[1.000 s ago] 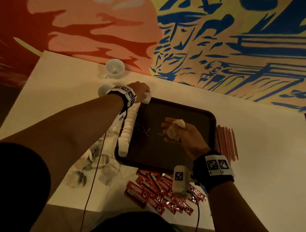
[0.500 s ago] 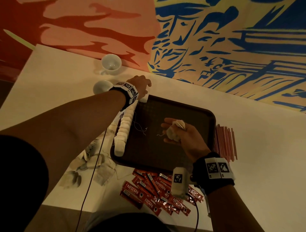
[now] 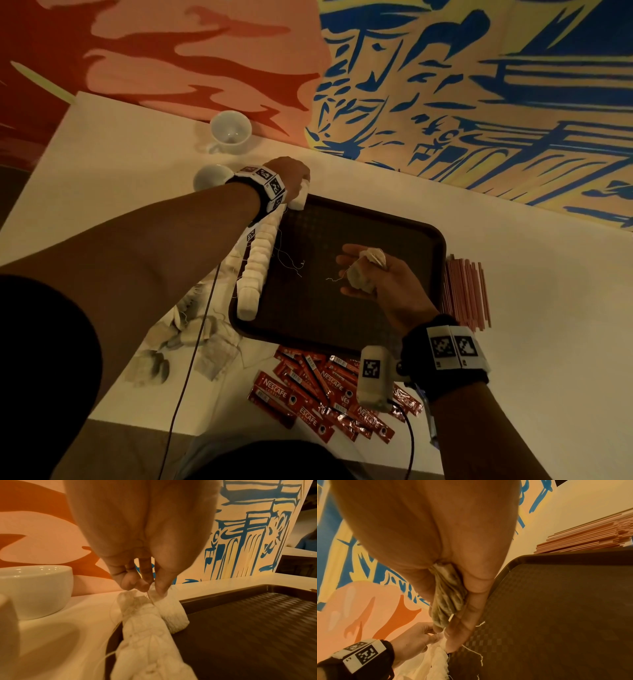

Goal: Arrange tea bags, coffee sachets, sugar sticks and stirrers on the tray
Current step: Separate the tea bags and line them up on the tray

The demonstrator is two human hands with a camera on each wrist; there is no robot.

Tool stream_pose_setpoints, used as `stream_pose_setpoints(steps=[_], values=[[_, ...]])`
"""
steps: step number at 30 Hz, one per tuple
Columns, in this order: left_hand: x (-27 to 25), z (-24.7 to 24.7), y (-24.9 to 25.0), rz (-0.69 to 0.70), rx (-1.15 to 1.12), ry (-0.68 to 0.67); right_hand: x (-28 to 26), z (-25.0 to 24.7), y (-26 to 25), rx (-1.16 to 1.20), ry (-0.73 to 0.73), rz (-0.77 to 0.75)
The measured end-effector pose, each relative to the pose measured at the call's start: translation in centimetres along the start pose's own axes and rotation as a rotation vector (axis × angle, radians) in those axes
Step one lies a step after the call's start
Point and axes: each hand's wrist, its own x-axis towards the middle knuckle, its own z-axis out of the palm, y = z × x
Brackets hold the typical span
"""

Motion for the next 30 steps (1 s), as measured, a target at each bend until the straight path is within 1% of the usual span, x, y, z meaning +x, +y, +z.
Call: stream_pose_setpoints(steps=[7, 15, 21, 26, 30], values=[[0.4, 0.1, 0.0, -0.015, 0.007, -0.007, -0.3, -0.2, 0.6, 0.008, 0.015, 0.004], [0.8, 0.1, -0.1, 0.02, 0.039, -0.08, -0.4, -0.3, 0.7, 0.026, 0.029, -0.006], [1.1, 0.1, -0.3, 0.006, 0.029, -0.09, -0.4, -0.2, 0.7, 0.032, 0.024, -0.01], [1.0, -0.5, -0.3, 0.017, 0.004, -0.05, -0.3, -0.1, 0.5, 0.113, 0.032, -0.01], [-0.1, -2.0, -0.8, -0.044, -0.088, 0.032, -0.2, -0.1, 0.2, 0.208, 0.015, 0.01]])
